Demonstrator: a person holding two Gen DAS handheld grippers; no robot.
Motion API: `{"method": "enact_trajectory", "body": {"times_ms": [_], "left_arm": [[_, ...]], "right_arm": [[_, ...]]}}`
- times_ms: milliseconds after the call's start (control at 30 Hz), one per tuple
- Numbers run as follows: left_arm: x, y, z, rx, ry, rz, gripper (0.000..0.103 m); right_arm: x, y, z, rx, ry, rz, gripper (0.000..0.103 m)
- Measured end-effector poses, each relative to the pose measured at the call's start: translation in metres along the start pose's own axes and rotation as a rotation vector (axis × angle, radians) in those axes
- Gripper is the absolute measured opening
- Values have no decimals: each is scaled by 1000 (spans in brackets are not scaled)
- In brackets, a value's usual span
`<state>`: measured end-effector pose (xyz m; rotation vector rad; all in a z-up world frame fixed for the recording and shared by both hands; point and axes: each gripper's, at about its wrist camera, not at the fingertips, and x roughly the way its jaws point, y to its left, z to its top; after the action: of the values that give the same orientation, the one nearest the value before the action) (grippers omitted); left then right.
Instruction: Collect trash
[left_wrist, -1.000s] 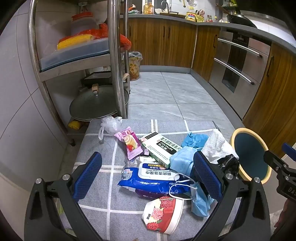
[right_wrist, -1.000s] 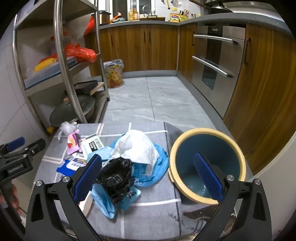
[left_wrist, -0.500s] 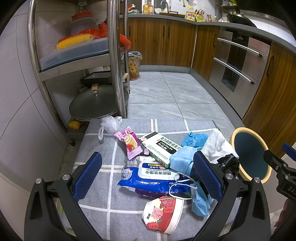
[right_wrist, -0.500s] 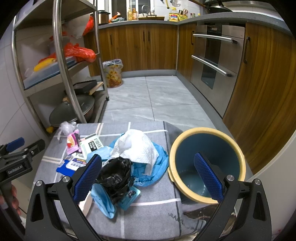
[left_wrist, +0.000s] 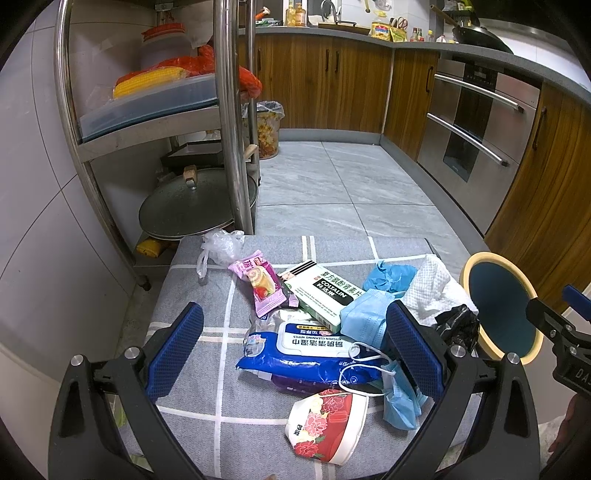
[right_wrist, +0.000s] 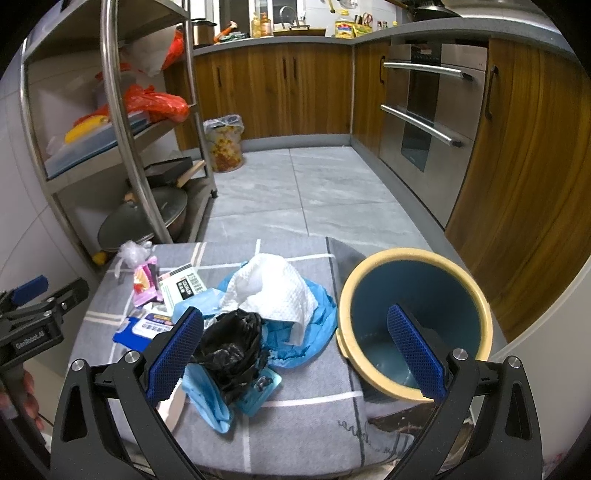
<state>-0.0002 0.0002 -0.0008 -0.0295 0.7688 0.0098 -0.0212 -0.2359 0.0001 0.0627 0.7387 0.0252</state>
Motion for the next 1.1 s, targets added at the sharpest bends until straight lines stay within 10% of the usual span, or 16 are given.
{"method": "enact_trajectory", "body": {"times_ms": [300, 533, 1100], "left_arm": [[-3, 5, 8, 21, -59, -22, 98], [-28, 28, 44, 56, -289, 76, 98], [85, 55, 62, -19, -45, 85, 91]], "right_arm": [[2, -5, 12, 12, -7, 42, 99], [8, -14, 53, -17, -57, 86, 98], [76, -25, 71, 118, 129, 210, 69]]}}
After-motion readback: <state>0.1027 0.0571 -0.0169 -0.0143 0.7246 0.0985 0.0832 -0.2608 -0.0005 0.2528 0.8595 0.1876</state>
